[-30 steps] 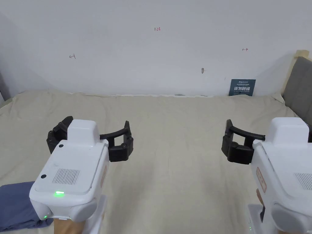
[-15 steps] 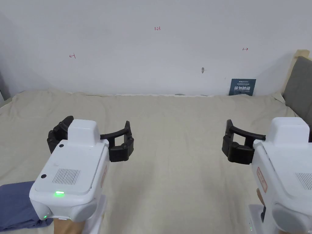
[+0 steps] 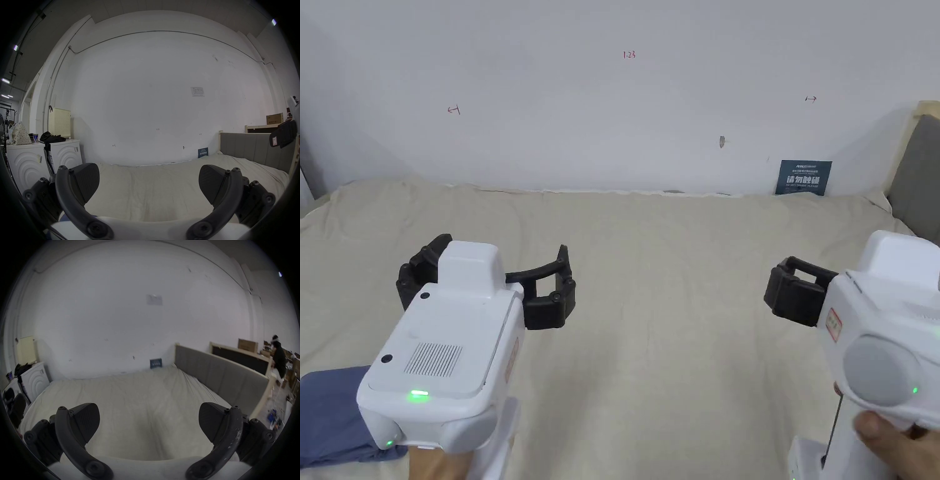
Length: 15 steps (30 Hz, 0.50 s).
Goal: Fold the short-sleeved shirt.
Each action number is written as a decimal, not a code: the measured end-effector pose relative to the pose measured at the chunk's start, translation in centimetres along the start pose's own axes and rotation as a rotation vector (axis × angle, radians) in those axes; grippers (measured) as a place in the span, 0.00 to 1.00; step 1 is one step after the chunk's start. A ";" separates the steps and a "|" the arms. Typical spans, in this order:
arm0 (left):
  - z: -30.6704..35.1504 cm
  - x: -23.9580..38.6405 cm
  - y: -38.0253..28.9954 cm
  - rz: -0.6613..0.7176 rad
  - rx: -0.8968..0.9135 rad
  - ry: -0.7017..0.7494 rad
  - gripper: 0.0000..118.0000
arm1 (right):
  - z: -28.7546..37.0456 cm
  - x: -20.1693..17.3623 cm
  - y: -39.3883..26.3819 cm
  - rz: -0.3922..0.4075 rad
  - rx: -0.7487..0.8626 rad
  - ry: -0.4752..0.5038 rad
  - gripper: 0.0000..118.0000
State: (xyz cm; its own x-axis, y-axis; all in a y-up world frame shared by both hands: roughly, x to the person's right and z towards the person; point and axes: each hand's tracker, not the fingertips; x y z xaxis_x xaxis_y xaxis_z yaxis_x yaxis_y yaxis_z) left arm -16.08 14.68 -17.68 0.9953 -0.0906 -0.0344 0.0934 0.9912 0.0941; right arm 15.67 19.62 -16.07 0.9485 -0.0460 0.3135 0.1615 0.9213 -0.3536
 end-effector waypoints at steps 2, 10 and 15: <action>0.0 0.0 0.0 0.002 0.001 -0.001 1.00 | -0.1 -0.1 0.2 -0.007 -0.041 -0.007 1.00; -0.1 0.0 0.0 0.012 -0.001 0.000 1.00 | -0.7 0.0 -0.1 0.010 -0.038 0.022 1.00; -0.2 0.0 -0.3 0.007 -0.007 0.000 1.00 | -1.4 0.3 -0.1 -0.027 -0.074 0.032 1.00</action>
State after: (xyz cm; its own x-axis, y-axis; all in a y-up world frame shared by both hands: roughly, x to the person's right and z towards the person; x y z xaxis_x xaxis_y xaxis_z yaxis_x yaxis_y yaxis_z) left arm -16.11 14.40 -17.87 0.9960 -0.0832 -0.0338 0.0859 0.9924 0.0878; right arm 16.31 18.96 -17.13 0.9516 -0.0841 0.2956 0.2059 0.8885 -0.4101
